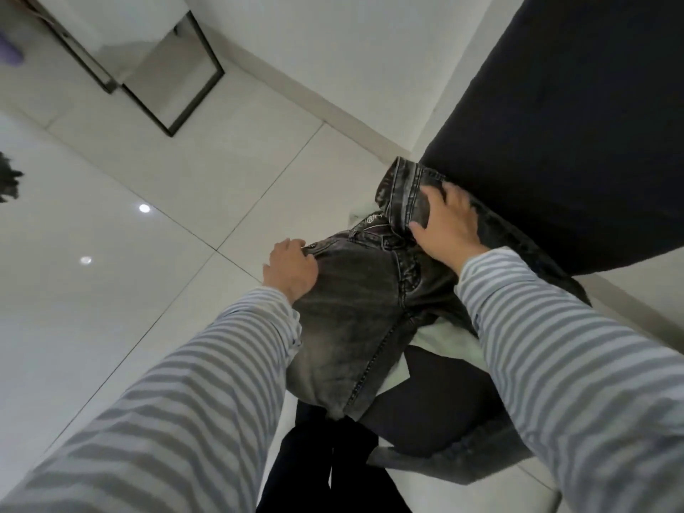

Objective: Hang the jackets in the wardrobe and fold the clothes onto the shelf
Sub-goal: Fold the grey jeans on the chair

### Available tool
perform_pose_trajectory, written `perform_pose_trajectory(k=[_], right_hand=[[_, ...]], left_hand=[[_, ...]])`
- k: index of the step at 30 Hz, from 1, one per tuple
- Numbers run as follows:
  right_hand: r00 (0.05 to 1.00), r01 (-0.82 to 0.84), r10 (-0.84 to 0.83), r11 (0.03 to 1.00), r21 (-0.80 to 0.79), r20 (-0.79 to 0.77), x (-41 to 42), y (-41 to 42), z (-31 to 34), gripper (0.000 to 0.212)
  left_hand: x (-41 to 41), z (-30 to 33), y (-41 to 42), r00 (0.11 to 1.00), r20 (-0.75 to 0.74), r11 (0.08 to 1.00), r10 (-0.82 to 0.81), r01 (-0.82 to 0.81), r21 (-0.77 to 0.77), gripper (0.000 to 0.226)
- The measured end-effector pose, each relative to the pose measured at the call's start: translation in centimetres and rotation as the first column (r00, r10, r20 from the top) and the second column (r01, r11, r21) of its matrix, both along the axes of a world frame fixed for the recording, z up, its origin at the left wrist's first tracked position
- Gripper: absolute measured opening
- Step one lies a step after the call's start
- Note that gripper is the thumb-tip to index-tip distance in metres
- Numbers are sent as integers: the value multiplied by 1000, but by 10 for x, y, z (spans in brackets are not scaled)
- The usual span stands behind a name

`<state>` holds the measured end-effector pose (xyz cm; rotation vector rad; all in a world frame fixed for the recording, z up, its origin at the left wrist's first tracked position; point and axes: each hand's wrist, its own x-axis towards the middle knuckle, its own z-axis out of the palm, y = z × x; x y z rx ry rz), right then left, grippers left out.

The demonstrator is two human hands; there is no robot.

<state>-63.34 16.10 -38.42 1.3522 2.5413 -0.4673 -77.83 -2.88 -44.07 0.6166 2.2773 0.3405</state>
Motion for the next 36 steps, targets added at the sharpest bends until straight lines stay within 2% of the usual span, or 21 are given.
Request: perform_pose_trajectory(k=[4, 6, 8, 11, 13, 15, 16, 18, 19, 20, 22, 24, 26, 28, 30, 33, 36], right_hand=[[997, -41, 51, 989, 145, -65, -23, 28, -38, 76], [998, -42, 51, 976, 215, -36, -30, 33, -53, 82], [1000, -6, 2, 981, 196, 23, -33, 32, -66, 87], [987, 13, -40, 986, 169, 157, -28, 23, -78, 88], [989, -60, 32, 979, 196, 145, -30, 24, -76, 86], [978, -193, 183, 975, 114, 96, -42, 30, -69, 94], [980, -190, 189, 982, 16, 66, -50, 33, -63, 103], [999, -2, 14, 972, -234, 50, -61, 41, -53, 114], [995, 80, -58, 946, -315, 78, -61, 42, -51, 111], [990, 100, -61, 938, -332, 126, -58, 39, -48, 102], [978, 19, 30, 973, -230, 208, -49, 29, -45, 75], [958, -139, 132, 990, 12, 254, -37, 14, -36, 53], [947, -276, 220, 931, 238, 234, -24, -1, -17, 44], [945, -306, 261, 918, 253, 197, -13, -9, -4, 44], [952, -279, 236, 931, 235, 197, 4, -13, 13, 45], [992, -47, 17, 970, 239, 126, 36, -16, 50, 45], [989, 117, -136, 958, 264, 54, 63, -21, 96, 49]], left_hand=[[-25, -42, 10, 999, 8, 994, 51, -50, -94, 48], [-28, -57, 14, 993, 69, 977, 92, -76, -199, 56], [-22, -67, 16, 974, 132, 947, 185, -141, -289, 69], [-9, -74, 10, 938, 178, 934, 299, -250, -254, 72], [-4, -73, 3, 903, 193, 917, 385, -350, -189, 64], [-4, -69, -5, 865, 183, 883, 468, -450, -132, 60], [-5, -67, -7, 851, 173, 869, 495, -486, -94, 59], [-4, -62, -10, 843, 168, 856, 511, -517, -6, 55], [-2, -59, -12, 845, 167, 853, 508, -520, 34, 53], [1, -55, -14, 846, 167, 849, 507, -523, 71, 50], [5, -45, -19, 843, 178, 838, 508, -531, 126, 42], [5, -34, -20, 861, 169, 851, 479, -503, 153, 36], [1, -14, -17, 884, 141, 871, 445, -464, 162, 29], [-4, 3, -11, 900, 120, 887, 420, -435, 155, 20], [-5, 27, -7, 904, 149, 890, 402, -423, 171, 21], [2, 67, -3, 907, 220, 878, 360, -409, 251, 36], [13, 105, 0, 945, 234, 895, 230, -300, 331, 28]])
